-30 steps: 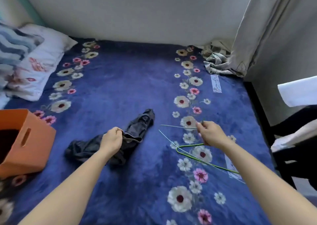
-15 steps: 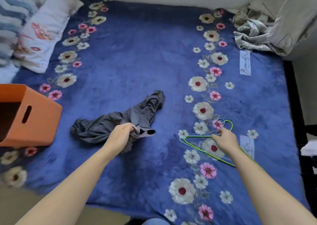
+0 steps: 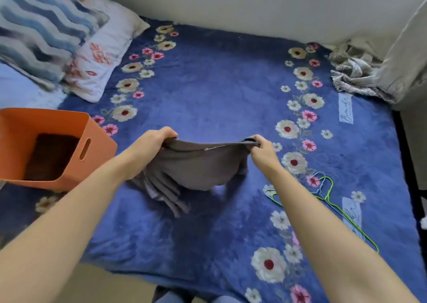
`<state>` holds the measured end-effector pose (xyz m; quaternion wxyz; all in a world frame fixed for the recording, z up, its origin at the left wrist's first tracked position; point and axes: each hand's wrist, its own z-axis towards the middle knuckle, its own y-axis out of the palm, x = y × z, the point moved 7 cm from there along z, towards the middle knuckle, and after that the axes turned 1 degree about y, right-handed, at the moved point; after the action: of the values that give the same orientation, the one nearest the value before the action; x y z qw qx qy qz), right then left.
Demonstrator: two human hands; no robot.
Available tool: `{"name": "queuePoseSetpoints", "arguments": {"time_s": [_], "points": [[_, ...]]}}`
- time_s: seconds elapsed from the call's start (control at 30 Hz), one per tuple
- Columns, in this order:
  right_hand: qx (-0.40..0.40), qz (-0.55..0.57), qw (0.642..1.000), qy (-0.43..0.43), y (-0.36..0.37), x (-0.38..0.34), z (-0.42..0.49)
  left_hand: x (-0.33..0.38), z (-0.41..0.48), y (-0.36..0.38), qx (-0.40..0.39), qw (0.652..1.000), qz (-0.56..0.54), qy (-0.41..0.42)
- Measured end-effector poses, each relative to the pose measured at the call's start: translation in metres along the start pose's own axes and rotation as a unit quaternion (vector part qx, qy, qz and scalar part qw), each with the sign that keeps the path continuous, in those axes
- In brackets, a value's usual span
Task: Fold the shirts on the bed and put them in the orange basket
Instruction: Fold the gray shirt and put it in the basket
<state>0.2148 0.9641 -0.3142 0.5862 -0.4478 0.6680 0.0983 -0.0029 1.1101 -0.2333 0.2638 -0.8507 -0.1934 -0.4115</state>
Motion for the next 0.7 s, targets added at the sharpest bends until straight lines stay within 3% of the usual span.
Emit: {"name": "queuePoseSetpoints", "arguments": {"time_s": [0.07, 0.13, 0.17, 0.23, 0.3, 0.37, 0.43, 0.47, 0.5, 0.53, 0.6, 0.63, 0.7], "points": [[-0.009, 0.012, 0.999, -0.035, -0.012, -0.039, -0.003, 0.008, -0.007, -0.032, -0.048, 0.998, 0.035, 0.016], [-0.013, -0.018, 0.996, -0.088, -0.020, -0.080, -0.007, 0.018, -0.014, -0.059, -0.131, 0.971, 0.198, 0.038], [-0.012, -0.050, 0.991, -0.122, -0.021, -0.103, -0.013, 0.020, -0.015, -0.076, -0.147, 0.941, 0.304, 0.038], [-0.022, -0.155, 0.976, -0.155, -0.020, -0.146, -0.032, 0.029, -0.008, -0.113, -0.098, 0.865, 0.491, 0.037], [-0.061, -0.289, 0.946, -0.133, -0.018, -0.173, -0.049, 0.048, -0.004, -0.141, -0.010, 0.836, 0.545, 0.054], [-0.096, -0.451, 0.884, -0.074, -0.016, -0.181, -0.066, 0.061, -0.004, -0.162, 0.020, 0.873, 0.480, 0.090], [-0.086, -0.579, 0.811, -0.002, -0.024, -0.175, -0.073, 0.066, -0.005, -0.177, -0.023, 0.926, 0.357, 0.123], [-0.066, -0.599, 0.798, 0.025, -0.032, -0.172, -0.076, 0.068, -0.009, -0.178, -0.054, 0.944, 0.296, 0.133], [-0.051, -0.584, 0.809, 0.045, -0.043, -0.168, -0.079, 0.071, -0.013, -0.179, -0.079, 0.953, 0.254, 0.143], [-0.052, -0.526, 0.847, 0.056, -0.054, -0.161, -0.082, 0.074, -0.017, -0.179, -0.094, 0.954, 0.237, 0.156], [-0.079, -0.294, 0.950, 0.066, -0.071, -0.152, -0.089, 0.086, -0.020, -0.184, -0.086, 0.953, 0.216, 0.193], [-0.095, -0.173, 0.978, 0.071, -0.075, -0.151, -0.094, 0.093, -0.021, -0.187, -0.084, 0.954, 0.202, 0.205], [-0.092, -0.038, 0.994, 0.054, -0.085, -0.159, -0.100, 0.108, -0.025, -0.191, -0.116, 0.953, 0.193, 0.202]]}}
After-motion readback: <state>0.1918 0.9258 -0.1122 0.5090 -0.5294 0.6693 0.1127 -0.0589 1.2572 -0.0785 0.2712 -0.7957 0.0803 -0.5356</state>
